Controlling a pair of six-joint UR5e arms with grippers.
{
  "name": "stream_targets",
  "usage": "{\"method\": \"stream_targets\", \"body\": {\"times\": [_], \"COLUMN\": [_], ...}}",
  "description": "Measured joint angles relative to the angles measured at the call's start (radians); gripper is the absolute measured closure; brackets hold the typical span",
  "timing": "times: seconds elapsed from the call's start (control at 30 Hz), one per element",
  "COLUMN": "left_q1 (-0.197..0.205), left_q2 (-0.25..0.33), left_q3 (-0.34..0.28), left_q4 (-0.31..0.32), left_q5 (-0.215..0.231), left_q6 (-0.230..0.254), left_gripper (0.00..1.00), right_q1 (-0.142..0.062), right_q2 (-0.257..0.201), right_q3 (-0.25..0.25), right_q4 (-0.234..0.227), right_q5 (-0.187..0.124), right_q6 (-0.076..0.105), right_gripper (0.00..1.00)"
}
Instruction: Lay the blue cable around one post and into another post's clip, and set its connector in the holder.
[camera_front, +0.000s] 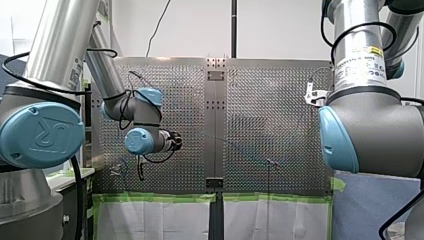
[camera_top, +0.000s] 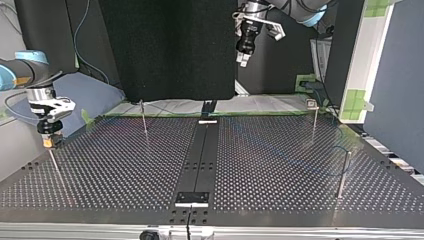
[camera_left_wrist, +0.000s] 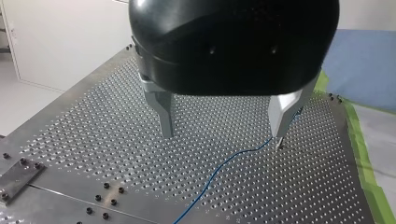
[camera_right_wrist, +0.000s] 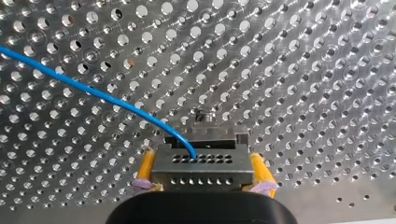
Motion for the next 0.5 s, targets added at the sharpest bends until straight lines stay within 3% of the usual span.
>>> {"method": "stream_targets", "body": {"times": [0.37,0.5], "left_q1": [0.0,0.0], "left_q2": [0.0,0.001], "left_q3": [0.0,0.0], "left_q4": [-0.001,0.0], "left_q5": [0.0,0.0], "left_q6": [0.005,0.006], "left_gripper": [0.0,0.0], "right_q1": [0.002,0.0], "right_q2": [0.001,0.002], "right_q3": [0.0,0.0], "right_q4": [-0.001,-0.016], "right_q5": [0.002,-0.001], "right_q6": [0.016,0.03], "right_gripper": [1.0,1.0]}}
